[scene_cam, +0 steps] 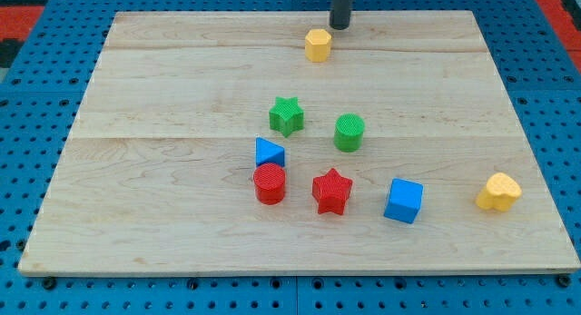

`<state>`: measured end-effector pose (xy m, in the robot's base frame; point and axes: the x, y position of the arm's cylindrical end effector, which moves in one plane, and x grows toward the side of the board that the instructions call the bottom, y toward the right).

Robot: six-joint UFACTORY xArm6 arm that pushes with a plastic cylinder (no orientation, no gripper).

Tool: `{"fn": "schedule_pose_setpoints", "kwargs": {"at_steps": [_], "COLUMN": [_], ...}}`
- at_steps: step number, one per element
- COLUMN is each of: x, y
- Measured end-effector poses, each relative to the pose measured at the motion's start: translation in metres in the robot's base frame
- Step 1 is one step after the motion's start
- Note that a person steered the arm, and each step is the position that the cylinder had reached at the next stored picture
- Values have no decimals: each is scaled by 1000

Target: Push the hexagon towards the top right side

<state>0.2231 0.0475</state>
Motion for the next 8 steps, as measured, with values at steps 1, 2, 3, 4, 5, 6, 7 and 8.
{"fn": "schedule_pose_setpoints", "kwargs": {"at_steps": [1,2,3,4,5,6,7,8], "x": [1,49,23,16,31,77,45,5], "y": [-74,-37,29,59,30,34,63,100]}}
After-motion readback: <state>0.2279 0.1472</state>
